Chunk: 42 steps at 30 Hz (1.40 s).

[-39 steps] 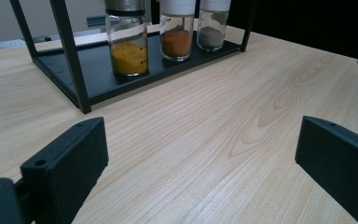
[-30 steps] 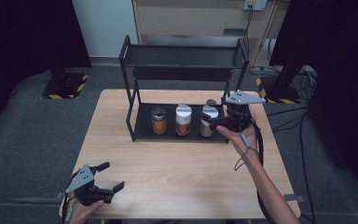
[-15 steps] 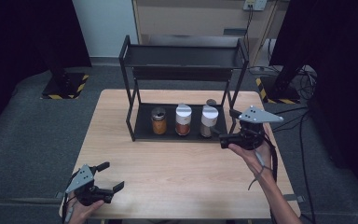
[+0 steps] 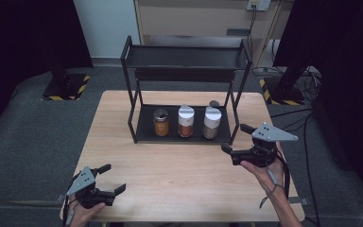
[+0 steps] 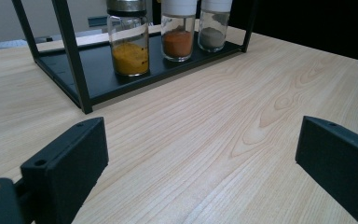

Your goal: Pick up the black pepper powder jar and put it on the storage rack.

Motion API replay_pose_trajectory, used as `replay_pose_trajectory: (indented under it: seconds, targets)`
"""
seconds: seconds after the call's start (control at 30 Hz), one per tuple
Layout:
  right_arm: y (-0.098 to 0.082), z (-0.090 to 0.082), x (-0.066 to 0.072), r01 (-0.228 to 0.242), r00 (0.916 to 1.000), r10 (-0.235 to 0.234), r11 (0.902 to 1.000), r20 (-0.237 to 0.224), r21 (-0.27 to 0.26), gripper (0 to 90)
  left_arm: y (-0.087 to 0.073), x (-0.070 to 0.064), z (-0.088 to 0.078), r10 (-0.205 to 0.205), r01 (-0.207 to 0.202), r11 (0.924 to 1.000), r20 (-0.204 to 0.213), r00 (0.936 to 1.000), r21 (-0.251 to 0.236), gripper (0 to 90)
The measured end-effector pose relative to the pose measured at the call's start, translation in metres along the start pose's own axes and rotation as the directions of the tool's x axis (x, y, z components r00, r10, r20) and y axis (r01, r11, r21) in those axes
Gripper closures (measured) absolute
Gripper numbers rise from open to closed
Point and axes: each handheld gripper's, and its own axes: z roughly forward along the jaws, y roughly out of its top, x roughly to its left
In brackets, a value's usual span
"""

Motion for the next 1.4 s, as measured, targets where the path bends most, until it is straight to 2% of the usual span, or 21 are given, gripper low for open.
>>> replay_pose_trajectory:
  seconds: [0.13,0.4,0.67,1.07,1.3,1.4]
  targets:
    - [-0.005,-0.004,0.004,0.012,0.9999,-0.012,0.9999,0.008,0.004,6.6,0.000,0.000,0.000,-0.001,0.001,1.0000,0.000,1.0000,-0.001,1.4]
    - [-0.017,-0.015,0.010,0.004,0.9998,-0.004,1.0000,0.022,0.007,6.6,0.000,0.000,-0.001,-0.001,0.001,1.0000,0.000,1.0000,-0.004,1.3]
    - [-0.031,-0.027,0.019,0.013,0.9980,-0.013,0.9999,0.063,0.012,6.3,-0.001,0.000,-0.002,-0.004,0.004,0.9999,-0.004,1.0000,-0.012,1.3]
    - [-0.054,-0.045,0.028,-0.003,0.9946,0.002,0.9999,0.104,0.011,6.2,-0.001,0.000,-0.002,-0.003,0.002,0.9999,-0.007,1.0000,-0.013,1.3]
    - [-0.062,-0.053,0.034,0.010,0.9906,-0.013,0.9996,0.136,0.025,6.1,-0.001,-0.001,-0.002,-0.003,0.003,0.9999,-0.010,0.9999,-0.015,1.3]
    - [-0.067,-0.056,0.035,-0.002,0.9897,-0.001,0.9998,0.143,0.020,6.1,-0.001,-0.001,-0.003,-0.003,0.003,0.9999,-0.011,0.9999,-0.015,1.3]
